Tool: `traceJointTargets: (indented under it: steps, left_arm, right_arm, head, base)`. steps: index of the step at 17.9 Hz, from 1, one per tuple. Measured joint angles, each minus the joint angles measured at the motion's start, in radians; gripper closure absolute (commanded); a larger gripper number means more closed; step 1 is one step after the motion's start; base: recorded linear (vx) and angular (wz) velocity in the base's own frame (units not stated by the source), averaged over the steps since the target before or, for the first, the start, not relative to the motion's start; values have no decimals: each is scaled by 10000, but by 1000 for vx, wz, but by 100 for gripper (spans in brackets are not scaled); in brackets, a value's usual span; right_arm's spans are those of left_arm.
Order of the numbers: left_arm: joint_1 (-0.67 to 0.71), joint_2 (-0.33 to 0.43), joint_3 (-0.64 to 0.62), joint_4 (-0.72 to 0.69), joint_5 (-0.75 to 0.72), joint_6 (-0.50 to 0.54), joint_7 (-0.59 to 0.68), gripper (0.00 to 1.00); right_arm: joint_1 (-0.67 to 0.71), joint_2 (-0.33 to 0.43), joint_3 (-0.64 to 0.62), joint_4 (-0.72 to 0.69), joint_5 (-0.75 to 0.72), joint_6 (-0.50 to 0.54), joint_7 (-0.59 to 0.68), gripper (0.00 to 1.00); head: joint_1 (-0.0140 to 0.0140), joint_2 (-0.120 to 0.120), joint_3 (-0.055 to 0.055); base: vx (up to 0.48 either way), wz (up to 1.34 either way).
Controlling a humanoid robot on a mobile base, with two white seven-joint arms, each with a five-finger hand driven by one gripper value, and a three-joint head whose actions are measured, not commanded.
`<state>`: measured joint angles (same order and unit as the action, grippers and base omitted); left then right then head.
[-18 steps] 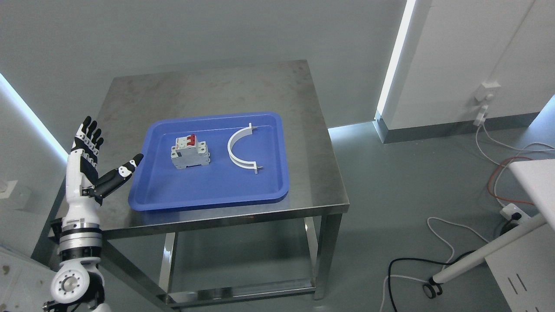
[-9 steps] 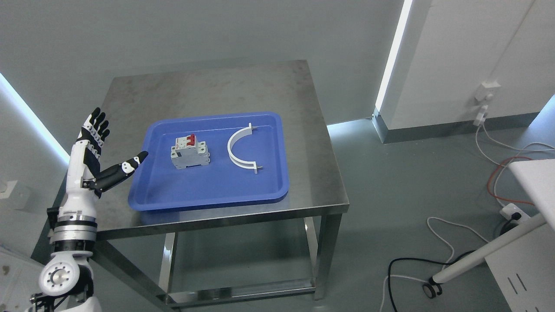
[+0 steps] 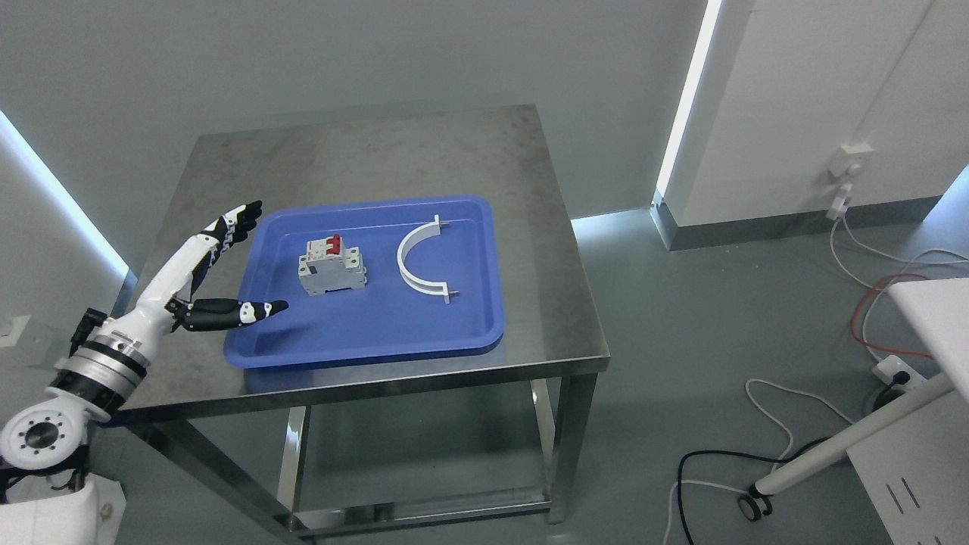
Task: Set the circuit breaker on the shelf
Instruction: 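Lower the left hand beside the grey circuit breaker in the tray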
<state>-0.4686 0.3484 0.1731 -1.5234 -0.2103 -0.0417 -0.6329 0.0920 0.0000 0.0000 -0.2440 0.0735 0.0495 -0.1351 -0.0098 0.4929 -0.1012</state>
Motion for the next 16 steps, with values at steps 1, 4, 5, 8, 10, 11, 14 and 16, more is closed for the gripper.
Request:
traceJointTargets:
  steps: [1, 4, 5, 8, 10, 11, 14, 16]
  left_arm:
    - [-97, 102, -130, 38, -237, 145, -108, 6]
    - [-520, 233, -554, 202, -1019, 636, -196, 11]
    - [-675, 213, -664, 273, -1299, 718, -199, 14]
    - [-975, 21, -923, 474, -2037, 866, -206, 14]
    - [-1101, -164, -1061, 606, -2498, 897, -207, 19]
    - [-1150, -260, -1122, 683, -2719, 900, -207, 22]
    - [-1316, -547, -1278, 903, -3164, 933, -207, 37]
    - [-1436, -707, -1364, 1058, -3337, 932, -207, 48]
  right_arm:
    - [0, 0, 0, 0, 0, 0, 0, 0]
    - [0, 0, 0, 0, 0, 0, -7, 0]
    - [1, 0, 0, 1, 0, 0, -9, 0]
    - [0, 0, 0, 0, 0, 0, -9, 0]
    - [0, 0, 0, 0, 0, 0, -12, 0]
    - [0, 0, 0, 0, 0, 0, -13, 0]
    - [0, 0, 0, 0, 0, 0, -14, 0]
    - [0, 0, 0, 0, 0, 0, -24, 0]
  head:
    - [0, 0, 0]
    - [0, 0, 0]
    - [0, 0, 0]
    - [0, 0, 0]
    - [0, 0, 0]
    - [0, 0, 0]
    - [0, 0, 0]
    - [0, 0, 0]
  base:
    - [0, 0]
    - [0, 0]
    - [0, 0]
    - [0, 0]
    - [0, 0]
    - [0, 0]
    - [0, 0]
    - [0, 0]
